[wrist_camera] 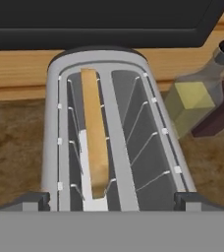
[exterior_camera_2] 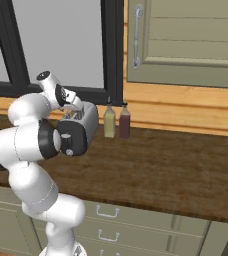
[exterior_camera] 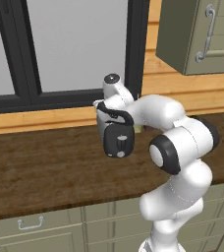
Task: Start the toaster. Once the lever pops up, take the bread to the plate on the dining counter.
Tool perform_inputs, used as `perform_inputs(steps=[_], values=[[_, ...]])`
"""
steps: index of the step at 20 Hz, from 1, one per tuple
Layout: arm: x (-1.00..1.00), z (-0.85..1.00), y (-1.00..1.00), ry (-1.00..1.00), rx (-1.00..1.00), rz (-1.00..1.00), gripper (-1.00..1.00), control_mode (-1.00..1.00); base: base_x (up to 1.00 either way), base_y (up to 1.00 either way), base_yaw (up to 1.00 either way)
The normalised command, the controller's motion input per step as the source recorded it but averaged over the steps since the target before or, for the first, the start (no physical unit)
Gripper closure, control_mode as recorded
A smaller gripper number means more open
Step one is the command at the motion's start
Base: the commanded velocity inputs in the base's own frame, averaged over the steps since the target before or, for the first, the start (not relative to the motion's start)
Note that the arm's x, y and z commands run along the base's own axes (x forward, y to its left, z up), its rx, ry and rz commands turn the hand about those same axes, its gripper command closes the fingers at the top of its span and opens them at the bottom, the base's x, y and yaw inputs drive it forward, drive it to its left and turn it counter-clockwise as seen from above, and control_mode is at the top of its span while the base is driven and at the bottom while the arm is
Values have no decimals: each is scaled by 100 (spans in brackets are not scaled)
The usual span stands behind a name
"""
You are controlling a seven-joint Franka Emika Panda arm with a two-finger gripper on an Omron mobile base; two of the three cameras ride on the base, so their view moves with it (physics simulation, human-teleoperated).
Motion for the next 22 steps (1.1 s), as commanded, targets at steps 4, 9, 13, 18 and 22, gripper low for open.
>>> perform_inputs(steps=[4, 9, 13, 18, 22], values=[[38, -17, 0, 2, 0, 0, -100, -100, 0, 0, 0], [31, -19, 0, 3, 0, -2, -100, -100, 0, 0, 0], [31, -4, 0, 0, 0, -1, -100, -100, 0, 0, 0], [25, -2, 0, 0, 0, -1, -100, -100, 0, 0, 0], [1, -12, 0, 0, 0, -2, -100, -100, 0, 0, 0]])
